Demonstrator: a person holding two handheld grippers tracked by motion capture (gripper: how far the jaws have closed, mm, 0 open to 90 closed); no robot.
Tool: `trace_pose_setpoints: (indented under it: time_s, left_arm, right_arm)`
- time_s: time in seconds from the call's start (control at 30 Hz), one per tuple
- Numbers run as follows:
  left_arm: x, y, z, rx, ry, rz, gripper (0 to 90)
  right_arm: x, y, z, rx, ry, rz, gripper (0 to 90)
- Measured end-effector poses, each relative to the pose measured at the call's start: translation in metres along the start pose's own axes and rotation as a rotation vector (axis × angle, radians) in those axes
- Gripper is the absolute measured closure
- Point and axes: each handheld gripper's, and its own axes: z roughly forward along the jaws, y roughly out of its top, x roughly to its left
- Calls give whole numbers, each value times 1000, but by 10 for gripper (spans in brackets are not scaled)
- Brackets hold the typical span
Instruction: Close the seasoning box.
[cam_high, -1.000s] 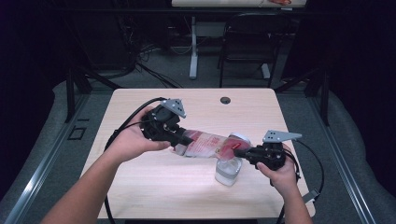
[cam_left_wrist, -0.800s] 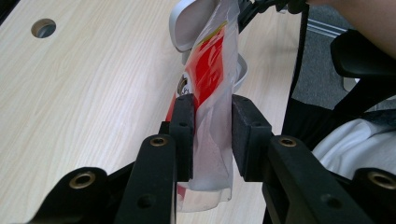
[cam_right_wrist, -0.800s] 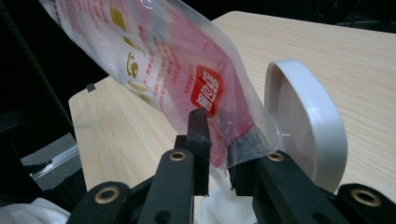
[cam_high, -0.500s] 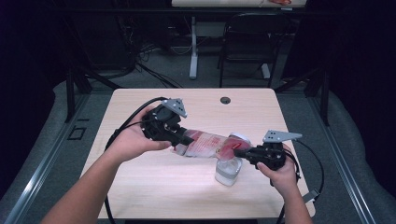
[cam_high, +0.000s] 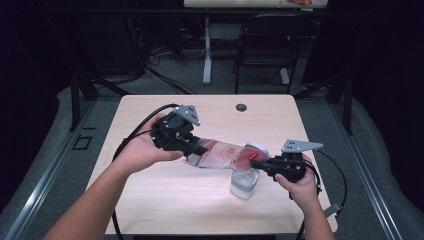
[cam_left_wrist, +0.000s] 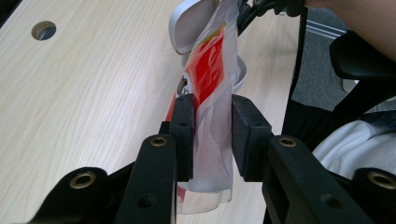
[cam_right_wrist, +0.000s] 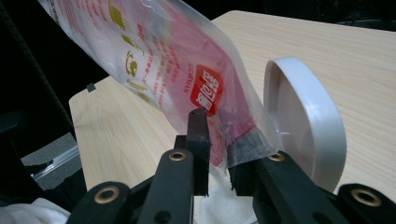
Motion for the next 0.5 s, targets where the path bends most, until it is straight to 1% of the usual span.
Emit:
trace_pose_setpoints:
  time_s: [0.5]
  left_arm:
    - [0, 0, 0, -3, 1, 2, 725]
  right_arm:
    - [0, 0, 0, 2, -2, -1, 810]
